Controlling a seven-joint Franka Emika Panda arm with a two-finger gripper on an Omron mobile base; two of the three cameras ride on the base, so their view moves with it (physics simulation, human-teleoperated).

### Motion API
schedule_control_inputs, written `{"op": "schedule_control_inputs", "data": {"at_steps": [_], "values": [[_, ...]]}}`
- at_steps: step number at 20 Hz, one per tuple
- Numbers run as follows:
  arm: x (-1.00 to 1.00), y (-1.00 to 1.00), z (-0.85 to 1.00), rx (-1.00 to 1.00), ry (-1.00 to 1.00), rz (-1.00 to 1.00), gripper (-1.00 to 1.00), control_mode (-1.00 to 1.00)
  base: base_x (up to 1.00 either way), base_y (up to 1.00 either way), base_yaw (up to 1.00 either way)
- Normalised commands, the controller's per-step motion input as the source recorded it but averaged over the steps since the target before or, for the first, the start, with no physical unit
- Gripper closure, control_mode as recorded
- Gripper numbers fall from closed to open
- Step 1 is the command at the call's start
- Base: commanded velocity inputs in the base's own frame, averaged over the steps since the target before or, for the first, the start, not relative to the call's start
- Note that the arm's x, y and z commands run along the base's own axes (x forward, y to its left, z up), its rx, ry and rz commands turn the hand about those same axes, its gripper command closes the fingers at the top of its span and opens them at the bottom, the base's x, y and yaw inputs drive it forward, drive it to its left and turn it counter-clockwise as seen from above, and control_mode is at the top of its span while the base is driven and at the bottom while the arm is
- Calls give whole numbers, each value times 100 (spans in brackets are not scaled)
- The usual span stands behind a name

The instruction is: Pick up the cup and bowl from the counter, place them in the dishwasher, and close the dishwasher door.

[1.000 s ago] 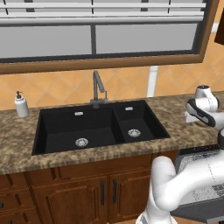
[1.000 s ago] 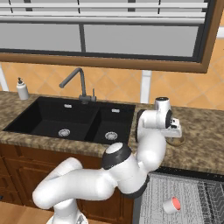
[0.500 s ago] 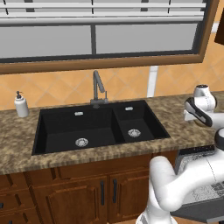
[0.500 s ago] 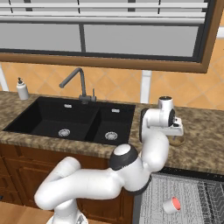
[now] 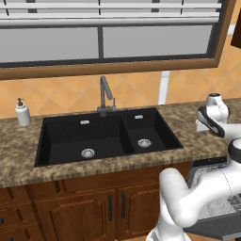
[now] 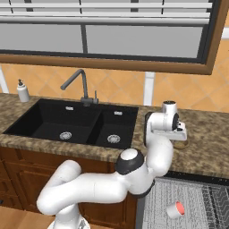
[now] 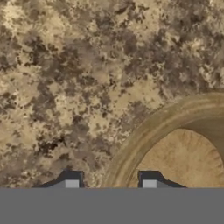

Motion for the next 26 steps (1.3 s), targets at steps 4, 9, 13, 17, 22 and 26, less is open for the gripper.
{"op": "schedule_control_inputs", "data": {"at_steps": [4, 9, 13, 17, 22, 26], "values": [[0, -1, -14, 0, 0, 0, 100, -100, 0, 0, 0], [-30, 6, 0, 1, -1, 1, 100, -100, 0, 0, 0], [-68, 16, 9, 9, -8, 0, 100, -100, 0, 0, 0], [-100, 6, 22, 12, -10, 0, 100, -100, 0, 0, 0], [-100, 5, 2, 3, -15, 0, 100, -100, 0, 0, 0], [-100, 8, -11, -1, -32, 3, 100, -100, 0, 0, 0]]}}
